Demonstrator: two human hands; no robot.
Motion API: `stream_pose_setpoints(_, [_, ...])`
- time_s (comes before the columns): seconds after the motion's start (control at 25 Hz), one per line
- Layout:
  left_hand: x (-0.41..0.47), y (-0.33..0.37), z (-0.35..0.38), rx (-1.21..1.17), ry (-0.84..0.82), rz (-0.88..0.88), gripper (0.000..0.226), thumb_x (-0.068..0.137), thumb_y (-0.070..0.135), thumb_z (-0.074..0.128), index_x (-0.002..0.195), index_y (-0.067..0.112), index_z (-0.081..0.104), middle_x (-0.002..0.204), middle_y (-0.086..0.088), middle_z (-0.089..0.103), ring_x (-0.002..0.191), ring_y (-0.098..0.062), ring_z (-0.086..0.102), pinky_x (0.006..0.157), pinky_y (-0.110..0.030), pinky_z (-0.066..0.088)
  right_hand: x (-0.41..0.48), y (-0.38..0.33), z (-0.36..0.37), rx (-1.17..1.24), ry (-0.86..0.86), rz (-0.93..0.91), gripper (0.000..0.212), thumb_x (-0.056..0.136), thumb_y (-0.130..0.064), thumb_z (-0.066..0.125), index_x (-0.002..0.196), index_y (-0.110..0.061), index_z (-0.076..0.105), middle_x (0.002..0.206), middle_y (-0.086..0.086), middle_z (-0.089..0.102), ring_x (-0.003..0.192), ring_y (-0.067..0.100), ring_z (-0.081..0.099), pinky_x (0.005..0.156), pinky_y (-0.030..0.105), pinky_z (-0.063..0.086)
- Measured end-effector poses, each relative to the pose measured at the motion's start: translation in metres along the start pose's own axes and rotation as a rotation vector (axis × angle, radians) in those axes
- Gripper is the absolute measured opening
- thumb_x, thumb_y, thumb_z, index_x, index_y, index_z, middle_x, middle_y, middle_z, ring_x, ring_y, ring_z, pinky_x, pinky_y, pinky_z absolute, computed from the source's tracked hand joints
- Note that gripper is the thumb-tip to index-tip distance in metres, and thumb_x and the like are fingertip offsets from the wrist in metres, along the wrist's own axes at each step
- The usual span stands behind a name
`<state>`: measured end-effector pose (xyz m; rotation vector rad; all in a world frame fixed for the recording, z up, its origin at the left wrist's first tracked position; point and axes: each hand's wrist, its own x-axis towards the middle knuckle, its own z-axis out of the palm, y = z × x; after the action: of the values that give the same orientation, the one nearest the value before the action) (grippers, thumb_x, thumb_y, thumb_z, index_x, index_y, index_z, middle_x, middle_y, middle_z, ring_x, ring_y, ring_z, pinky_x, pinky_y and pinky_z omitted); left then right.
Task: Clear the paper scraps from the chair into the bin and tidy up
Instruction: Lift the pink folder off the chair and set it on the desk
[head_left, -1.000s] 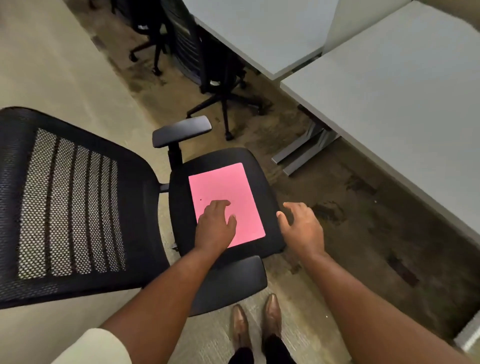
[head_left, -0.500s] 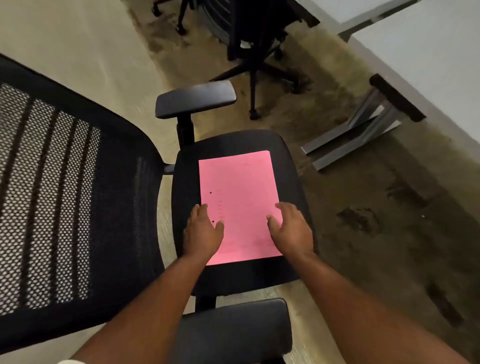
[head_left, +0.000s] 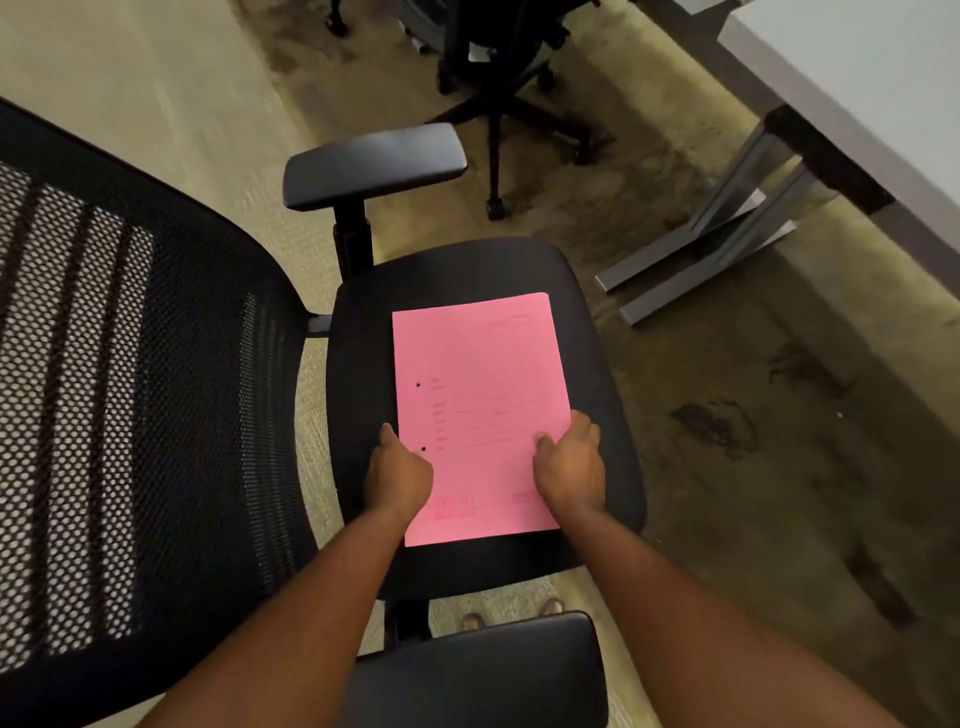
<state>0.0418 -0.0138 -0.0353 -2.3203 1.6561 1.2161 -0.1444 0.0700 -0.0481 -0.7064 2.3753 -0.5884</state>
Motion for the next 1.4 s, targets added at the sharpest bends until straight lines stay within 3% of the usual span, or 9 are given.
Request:
stream_pose_setpoints(0.12, [0.001, 0.001, -0.003, -0.025, 0.012, 0.031, 0.036, 0.094, 0.004, 0.049, 0.130, 0.004, 0.051, 0.124, -0.018, 0.061, 0.102, -0.037, 0.064, 0.082, -0.051, 0.058, -0.006, 0.001, -0.003, 0.034, 0.031, -0.013, 0.035, 0.096, -0.028, 0.058, 0.125, -0.018, 0.042, 0.126, 0.007, 0.052, 0.099, 0.035, 0.061, 0.073, 0.036, 0.043])
stream_pose_setpoints(0.24, [-0.008, 0.009, -0.012, -0.046, 0.026, 0.067, 0.027, 0.094, 0.003, 0.048, 0.119, 0.004, 0.059, 0.118, -0.016, 0.061, 0.094, -0.033, 0.064, 0.076, -0.045, 0.058, -0.013, -0.002, -0.015, 0.070, 0.078, -0.036, 0.034, 0.095, -0.030, 0.058, 0.124, -0.023, 0.042, 0.124, 0.002, 0.053, 0.100, 0.030, 0.061, 0.073, 0.034, 0.042])
stream_pose_setpoints(0.72, [-0.120, 0.111, -0.094, -0.212, 0.048, 0.468, 0.039, 0.095, 0.005, 0.040, 0.126, 0.023, 0.055, 0.116, -0.003, 0.055, 0.099, -0.024, 0.061, 0.081, -0.045, 0.059, -0.069, -0.060, -0.169, 0.213, 0.317, -0.080, 0.050, 0.095, -0.032, 0.054, 0.139, -0.034, 0.031, 0.135, -0.006, 0.046, 0.103, 0.017, 0.053, 0.081, 0.036, 0.041])
stream_pose_setpoints(0.84, [-0.156, 0.144, -0.108, -0.204, 0.058, 0.598, 0.041, 0.095, 0.007, 0.040, 0.126, 0.031, 0.052, 0.112, 0.001, 0.053, 0.095, -0.020, 0.061, 0.069, -0.034, 0.057, -0.086, -0.068, -0.217, 0.252, 0.366, -0.078, 0.051, 0.096, -0.034, 0.051, 0.140, -0.041, 0.026, 0.134, -0.009, 0.043, 0.095, 0.009, 0.046, 0.076, 0.034, 0.041])
stream_pose_setpoints(1.0, [-0.211, 0.198, -0.108, -0.211, 0.038, 0.717, 0.059, 0.095, 0.006, 0.040, 0.146, 0.035, 0.033, 0.123, 0.006, 0.048, 0.100, -0.015, 0.057, 0.071, -0.031, 0.054, -0.102, -0.060, -0.292, 0.291, 0.453, -0.094, 0.049, 0.095, -0.039, 0.045, 0.139, -0.046, 0.024, 0.121, -0.013, 0.041, 0.076, 0.004, 0.049, 0.059, 0.025, 0.038])
stream_pose_setpoints(1.12, [-0.255, 0.243, -0.099, -0.251, -0.004, 0.868, 0.060, 0.092, 0.008, 0.042, 0.119, 0.061, 0.039, 0.112, 0.016, 0.052, 0.092, -0.008, 0.060, 0.063, -0.022, 0.048, -0.104, -0.042, -0.344, 0.332, 0.498, -0.065, 0.048, 0.093, -0.040, 0.043, 0.138, -0.047, 0.025, 0.121, -0.010, 0.043, 0.080, 0.010, 0.054, 0.064, 0.034, 0.046])
stream_pose_setpoints(1.2, [-0.282, 0.275, -0.085, -0.242, -0.021, 0.929, 0.058, 0.089, 0.009, 0.041, 0.102, 0.066, 0.039, 0.103, 0.020, 0.051, 0.086, -0.005, 0.059, 0.058, -0.019, 0.045, -0.100, -0.024, -0.381, 0.350, 0.542, -0.046, 0.047, 0.094, -0.040, 0.044, 0.136, -0.045, 0.024, 0.120, -0.008, 0.044, 0.082, 0.013, 0.056, 0.068, 0.040, 0.051])
stream_pose_setpoints(1.28, [-0.306, 0.305, -0.063, -0.232, -0.040, 0.971, 0.054, 0.087, 0.007, 0.040, 0.104, 0.059, 0.043, 0.101, 0.016, 0.052, 0.085, -0.006, 0.059, 0.059, -0.022, 0.046, -0.093, -0.002, -0.416, 0.334, 0.603, -0.040, 0.044, 0.095, -0.040, 0.044, 0.135, -0.042, 0.024, 0.116, -0.008, 0.045, 0.077, 0.007, 0.053, 0.060, 0.033, 0.050])
stream_pose_setpoints(1.4, [-0.339, 0.349, -0.027, -0.210, -0.059, 1.002, 0.051, 0.087, 0.006, 0.039, 0.113, 0.050, 0.046, 0.101, 0.012, 0.052, 0.083, -0.009, 0.060, 0.059, -0.024, 0.047, -0.077, 0.033, -0.463, 0.338, 0.671, -0.039, 0.041, 0.094, -0.041, 0.044, 0.131, -0.043, 0.025, 0.108, -0.015, 0.040, 0.073, -0.001, 0.048, 0.051, 0.019, 0.032])
